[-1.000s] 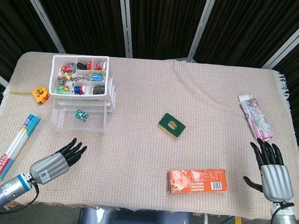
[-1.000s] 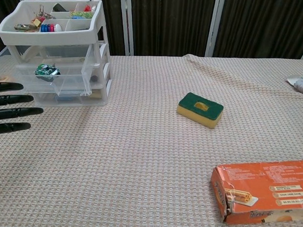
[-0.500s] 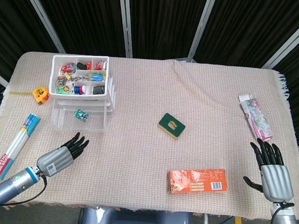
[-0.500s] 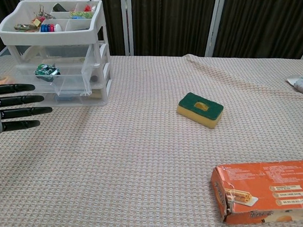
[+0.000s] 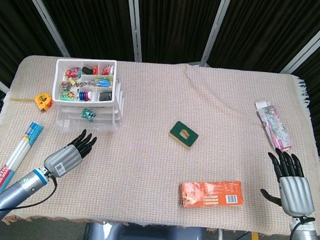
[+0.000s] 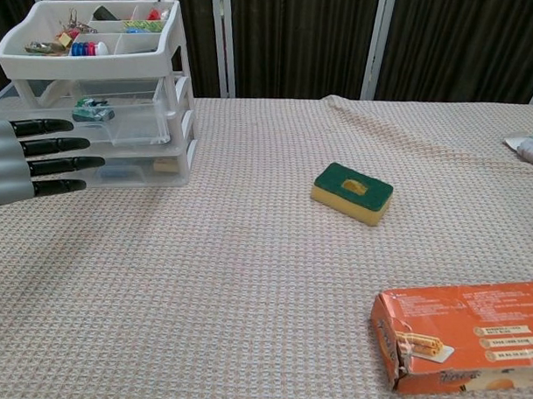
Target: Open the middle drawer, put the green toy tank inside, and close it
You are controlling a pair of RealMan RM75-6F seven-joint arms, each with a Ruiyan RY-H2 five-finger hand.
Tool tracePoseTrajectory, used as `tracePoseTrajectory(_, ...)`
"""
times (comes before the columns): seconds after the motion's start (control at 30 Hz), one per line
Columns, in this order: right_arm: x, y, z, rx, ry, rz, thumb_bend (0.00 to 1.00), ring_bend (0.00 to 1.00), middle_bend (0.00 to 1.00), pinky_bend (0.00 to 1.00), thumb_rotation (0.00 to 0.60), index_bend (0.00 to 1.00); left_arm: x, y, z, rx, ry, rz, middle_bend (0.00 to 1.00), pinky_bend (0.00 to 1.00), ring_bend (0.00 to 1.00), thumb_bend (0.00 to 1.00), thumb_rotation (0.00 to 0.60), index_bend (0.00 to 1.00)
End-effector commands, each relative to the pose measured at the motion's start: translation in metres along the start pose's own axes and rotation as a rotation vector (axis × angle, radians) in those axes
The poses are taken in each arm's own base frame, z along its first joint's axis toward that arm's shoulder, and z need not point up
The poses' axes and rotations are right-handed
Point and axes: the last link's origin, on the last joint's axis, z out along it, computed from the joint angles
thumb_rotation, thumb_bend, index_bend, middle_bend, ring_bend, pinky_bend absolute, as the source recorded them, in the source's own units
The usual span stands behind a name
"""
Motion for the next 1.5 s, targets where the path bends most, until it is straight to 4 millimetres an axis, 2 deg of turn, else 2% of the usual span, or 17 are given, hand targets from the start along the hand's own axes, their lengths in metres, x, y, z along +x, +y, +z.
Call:
tracePoseTrajectory(0.03, 0.0, 0.0, 0.0, 0.001, 0.001, 0.0, 0.01, 0.0, 0.0, 0.0, 0.6, 0.09, -0.002, -0.003, 0.001, 0.009, -0.009, 0.002, 0.0, 0.07, 0.0, 1.0, 0.6, 0.14)
tracePoseTrajectory(0.37, 0.0, -0.001, 0.0, 0.001, 0.0, 0.002, 0.01, 0.0, 0.0, 0.0, 0.6, 0.09, -0.016, -0.013, 0.01, 0.057, -0.061, -0.011, 0.0, 0.07, 0.0, 1.0, 0.6, 0.14)
tracePoseTrajectory(0.6, 0.0, -0.001, 0.0, 0.002, -0.001, 0.003, 0.01, 0.0, 0.0, 0.0, 0.6, 0.09, -0.019, -0.023, 0.022, 0.096, -0.082, -0.013, 0.0, 0.07, 0.0, 1.0, 0.6, 0.14)
tracePoseTrajectory(1.0, 0.0, 0.0, 0.0, 0.0, -0.005, 0.006, 0.01, 0.0, 0.0, 0.0, 0.6, 0.09, -0.022, -0.022, 0.042, 0.12, -0.129, -0.015, 0.0, 0.07, 0.0, 1.0, 0.6, 0.14)
tracePoseTrajectory(1.5, 0.0, 0.0, 0.0, -0.002, -0.01, 0.011, 0.01, 0.0, 0.0, 0.0, 0.6, 0.09, -0.025, -0.029, 0.045, 0.155, -0.162, -0.053, 0.0, 0.07, 0.0, 1.0, 0.6, 0.13)
